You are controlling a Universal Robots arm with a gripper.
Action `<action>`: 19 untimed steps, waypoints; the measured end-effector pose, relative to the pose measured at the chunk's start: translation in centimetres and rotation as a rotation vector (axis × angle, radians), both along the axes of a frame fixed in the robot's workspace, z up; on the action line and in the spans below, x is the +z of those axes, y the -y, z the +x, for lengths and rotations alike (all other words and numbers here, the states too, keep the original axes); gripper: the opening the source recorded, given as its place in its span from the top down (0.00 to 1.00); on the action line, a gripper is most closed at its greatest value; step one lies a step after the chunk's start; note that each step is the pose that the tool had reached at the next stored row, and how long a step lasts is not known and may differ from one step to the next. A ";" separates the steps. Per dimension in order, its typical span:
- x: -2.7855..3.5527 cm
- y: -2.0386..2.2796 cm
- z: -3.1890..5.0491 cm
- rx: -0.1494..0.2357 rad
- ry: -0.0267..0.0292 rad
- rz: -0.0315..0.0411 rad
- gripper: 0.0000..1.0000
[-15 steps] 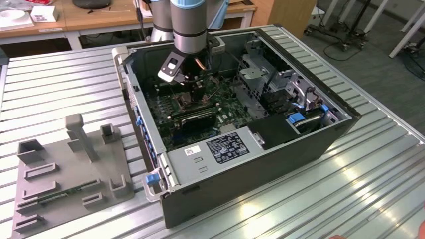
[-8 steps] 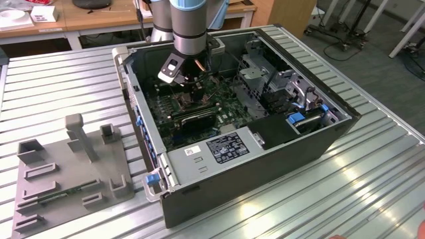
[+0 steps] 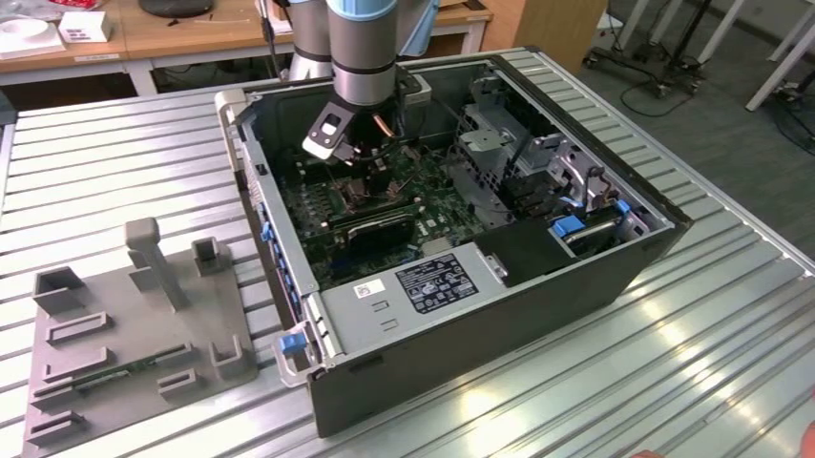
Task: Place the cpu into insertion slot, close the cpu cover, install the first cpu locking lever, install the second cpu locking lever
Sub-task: 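Place the cpu into insertion slot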
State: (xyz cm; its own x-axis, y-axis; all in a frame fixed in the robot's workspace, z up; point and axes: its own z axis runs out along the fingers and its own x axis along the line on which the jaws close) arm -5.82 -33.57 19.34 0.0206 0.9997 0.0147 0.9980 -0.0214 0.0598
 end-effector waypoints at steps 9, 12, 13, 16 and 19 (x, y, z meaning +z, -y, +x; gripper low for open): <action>0.01 -0.22 0.00 0.000 -0.0002 0.0000 0.38; -0.01 -0.22 0.00 0.000 -0.0001 0.0007 0.38; -0.05 -0.22 0.00 0.000 -0.0001 0.0009 0.38; -0.12 -0.22 0.00 0.000 -0.0003 0.0007 0.38; -0.13 -0.22 0.00 0.000 -0.0003 0.0007 0.38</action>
